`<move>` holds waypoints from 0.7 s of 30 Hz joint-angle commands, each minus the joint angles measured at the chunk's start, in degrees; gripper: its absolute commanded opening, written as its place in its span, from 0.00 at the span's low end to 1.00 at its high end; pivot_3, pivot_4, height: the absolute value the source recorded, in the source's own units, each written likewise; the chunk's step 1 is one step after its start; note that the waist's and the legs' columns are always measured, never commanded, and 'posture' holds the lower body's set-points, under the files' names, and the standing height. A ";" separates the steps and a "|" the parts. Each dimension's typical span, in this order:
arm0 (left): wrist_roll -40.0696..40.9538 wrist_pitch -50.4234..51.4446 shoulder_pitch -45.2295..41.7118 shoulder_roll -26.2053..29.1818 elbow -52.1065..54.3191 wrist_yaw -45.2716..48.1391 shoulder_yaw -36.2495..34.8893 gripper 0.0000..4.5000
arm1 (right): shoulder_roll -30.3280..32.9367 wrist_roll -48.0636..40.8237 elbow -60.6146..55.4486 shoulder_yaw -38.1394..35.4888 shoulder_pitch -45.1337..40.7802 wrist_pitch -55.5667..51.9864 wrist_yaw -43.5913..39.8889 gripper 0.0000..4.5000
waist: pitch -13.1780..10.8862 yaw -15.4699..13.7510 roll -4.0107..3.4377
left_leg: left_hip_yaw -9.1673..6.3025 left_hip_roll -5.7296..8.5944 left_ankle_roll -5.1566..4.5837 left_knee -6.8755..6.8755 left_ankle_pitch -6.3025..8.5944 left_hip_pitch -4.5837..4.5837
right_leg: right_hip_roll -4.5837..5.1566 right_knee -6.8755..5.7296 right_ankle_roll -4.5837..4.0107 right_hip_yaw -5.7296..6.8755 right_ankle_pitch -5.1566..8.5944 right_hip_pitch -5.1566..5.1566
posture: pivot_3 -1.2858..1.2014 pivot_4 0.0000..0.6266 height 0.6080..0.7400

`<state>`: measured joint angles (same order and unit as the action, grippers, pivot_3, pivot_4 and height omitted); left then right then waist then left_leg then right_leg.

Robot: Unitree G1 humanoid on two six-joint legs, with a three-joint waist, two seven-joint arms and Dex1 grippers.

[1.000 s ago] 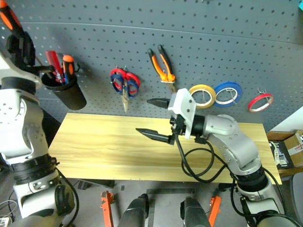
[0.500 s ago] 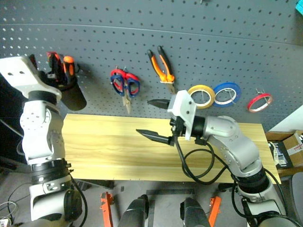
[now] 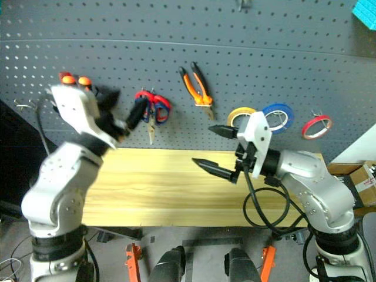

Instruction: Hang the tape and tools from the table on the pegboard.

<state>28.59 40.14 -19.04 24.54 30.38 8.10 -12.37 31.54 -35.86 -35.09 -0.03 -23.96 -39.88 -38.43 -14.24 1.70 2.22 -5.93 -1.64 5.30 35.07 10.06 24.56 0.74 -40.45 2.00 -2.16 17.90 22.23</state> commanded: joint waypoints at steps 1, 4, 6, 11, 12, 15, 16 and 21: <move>-3.28 2.92 4.24 0.43 5.37 -3.13 1.75 0.81 | -0.45 1.22 -3.15 -1.80 5.22 0.49 4.17 1.00 | 0.21 0.01 0.00 | 0.02 0.01 0.01 0.01 -0.02 -0.05 | 0.00 -0.11 0.00 -0.03 0.00 0.00 | 0.53 0.21 1.00; -6.68 0.94 9.24 0.23 3.44 -3.09 3.61 0.81 | -2.84 8.11 -1.12 -0.70 12.47 5.25 9.63 1.00 | 1.69 -0.03 -0.04 | 0.12 0.06 0.03 0.01 -0.05 -0.16 | 0.01 -0.24 0.00 -0.14 0.00 -0.02 | 0.52 0.18 1.00; -10.60 -3.32 12.63 1.02 0.66 -1.70 5.89 0.81 | -5.73 16.52 2.82 0.53 16.29 12.08 15.75 1.00 | 2.45 -0.02 -0.06 | 0.22 0.08 0.03 0.01 -0.06 -0.35 | 0.02 -0.27 0.00 -0.25 0.00 -0.13 | 0.52 0.16 1.00; -17.63 -16.89 17.92 1.24 -12.50 2.56 9.18 0.81 | -13.90 28.88 15.20 0.03 23.27 27.65 27.12 1.00 | 4.81 0.13 -0.37 | 0.45 0.04 -0.03 -0.12 -0.17 -1.05 | 0.00 0.06 0.05 -0.37 0.06 -0.76 | 0.51 0.08 1.00; -18.90 -19.30 18.38 0.92 -15.23 2.33 9.11 0.81 | -14.82 29.98 17.87 -0.52 24.14 30.31 28.24 1.00 | 5.10 0.18 -0.48 | 0.55 0.02 -0.06 -0.12 -0.18 -1.27 | 0.00 0.16 0.00 -0.42 0.02 -0.99 | 0.51 0.05 1.00; -20.31 -24.57 19.15 -0.23 -24.14 1.55 6.79 0.81 | -16.58 32.92 26.63 -2.37 26.21 37.76 31.75 1.00 | 6.64 0.28 -0.56 | 0.84 -0.06 -0.26 -0.20 -0.30 -1.34 | 0.03 0.54 -0.31 -0.52 -0.12 -1.12 | 0.50 0.02 1.00; -20.51 -26.12 19.08 -0.70 -28.43 0.60 5.41 0.81 | -17.40 33.32 30.46 -4.08 26.75 39.35 34.00 1.00 | 7.71 0.35 -0.55 | 0.96 -0.06 -0.30 -0.22 -0.33 -1.37 | 0.06 0.61 -0.22 -0.59 -0.16 -1.14 | 0.50 0.00 1.00; -22.25 -32.16 16.66 -3.20 -39.02 -5.05 1.22 0.81 | -17.90 32.24 42.53 -9.91 26.32 45.06 36.87 1.00 | 9.02 0.63 -0.65 | 1.11 -0.07 -0.33 -0.28 -0.31 -1.84 | 0.10 1.09 -0.14 -0.66 -0.21 -1.74 | 0.50 0.00 1.00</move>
<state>7.32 11.16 -0.41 21.88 -8.77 4.32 -10.16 13.17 -3.39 6.76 -8.38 3.47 2.05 -2.10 -5.21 2.33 1.56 -4.81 -1.71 4.97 34.79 9.75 22.73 0.85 -39.31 1.87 -2.81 17.69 20.48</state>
